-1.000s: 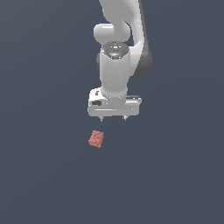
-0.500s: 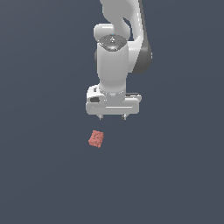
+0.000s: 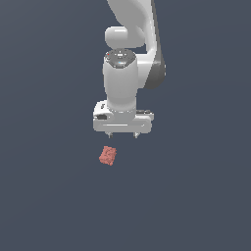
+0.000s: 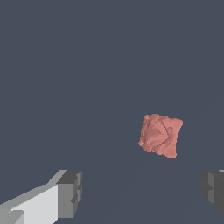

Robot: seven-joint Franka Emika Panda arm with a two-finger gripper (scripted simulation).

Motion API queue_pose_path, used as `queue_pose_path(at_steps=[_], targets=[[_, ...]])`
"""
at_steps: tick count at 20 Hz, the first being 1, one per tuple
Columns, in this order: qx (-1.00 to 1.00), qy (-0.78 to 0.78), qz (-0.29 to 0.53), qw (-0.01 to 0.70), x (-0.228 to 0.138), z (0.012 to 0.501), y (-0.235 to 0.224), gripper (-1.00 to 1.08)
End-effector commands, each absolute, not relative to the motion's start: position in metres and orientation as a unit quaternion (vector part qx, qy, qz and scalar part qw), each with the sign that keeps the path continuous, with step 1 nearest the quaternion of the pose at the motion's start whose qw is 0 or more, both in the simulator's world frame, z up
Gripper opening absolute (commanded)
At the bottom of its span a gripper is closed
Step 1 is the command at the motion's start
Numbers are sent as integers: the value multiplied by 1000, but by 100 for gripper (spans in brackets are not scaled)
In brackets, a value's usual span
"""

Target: Pick up the object and move it to a goal position.

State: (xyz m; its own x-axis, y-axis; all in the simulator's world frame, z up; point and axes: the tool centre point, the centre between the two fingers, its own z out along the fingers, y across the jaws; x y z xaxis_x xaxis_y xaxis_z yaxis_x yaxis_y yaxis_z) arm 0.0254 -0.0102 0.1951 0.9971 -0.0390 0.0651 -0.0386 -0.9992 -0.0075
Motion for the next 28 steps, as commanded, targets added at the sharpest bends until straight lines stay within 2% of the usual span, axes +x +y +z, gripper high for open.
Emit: queue_pose_path(at_steps=[1, 14, 23, 28], targets=[[-999, 35, -28, 3, 28, 183, -20, 100], [-991, 131, -2, 1, 35, 106, -77, 100], [-990, 139, 0, 0, 35, 96, -82, 100], [-990, 140, 0, 0, 34, 74, -83, 100]])
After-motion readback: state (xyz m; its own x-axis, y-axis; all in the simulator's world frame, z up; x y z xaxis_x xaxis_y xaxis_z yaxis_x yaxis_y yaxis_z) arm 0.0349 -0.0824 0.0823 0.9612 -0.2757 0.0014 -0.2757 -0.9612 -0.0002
